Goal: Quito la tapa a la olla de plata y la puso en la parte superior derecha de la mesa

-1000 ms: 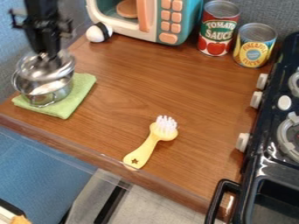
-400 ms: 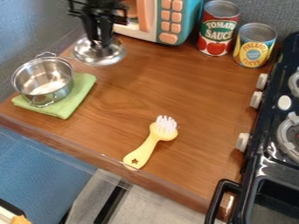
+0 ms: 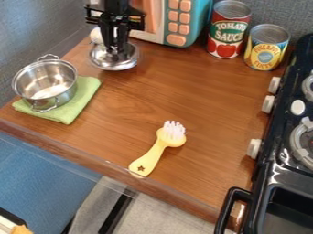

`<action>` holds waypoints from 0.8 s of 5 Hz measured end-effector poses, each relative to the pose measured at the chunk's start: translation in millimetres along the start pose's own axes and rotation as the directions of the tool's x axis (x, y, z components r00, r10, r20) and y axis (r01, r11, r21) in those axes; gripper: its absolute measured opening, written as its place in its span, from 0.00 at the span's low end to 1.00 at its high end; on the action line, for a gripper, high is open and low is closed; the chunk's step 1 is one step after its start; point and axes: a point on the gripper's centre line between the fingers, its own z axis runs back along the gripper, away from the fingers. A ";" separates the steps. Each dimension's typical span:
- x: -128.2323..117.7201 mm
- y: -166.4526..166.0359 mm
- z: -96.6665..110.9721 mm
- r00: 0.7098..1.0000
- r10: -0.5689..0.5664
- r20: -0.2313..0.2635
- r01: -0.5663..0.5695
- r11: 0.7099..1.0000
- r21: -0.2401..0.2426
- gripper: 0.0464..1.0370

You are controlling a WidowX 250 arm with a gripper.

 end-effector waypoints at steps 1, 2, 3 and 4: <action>9.3 0.1 -3.9 0.999 0.032 0.014 -0.032 0.999 0.002 0.24; 10.3 -1.6 -7.2 0.999 0.038 0.013 -0.038 0.999 -0.007 0.28; 12.9 -2.8 -8.0 0.999 0.033 0.003 -0.033 0.999 -0.026 0.57; 10.5 -0.8 -11.3 1.000 0.018 -0.004 -0.018 0.999 -0.037 0.87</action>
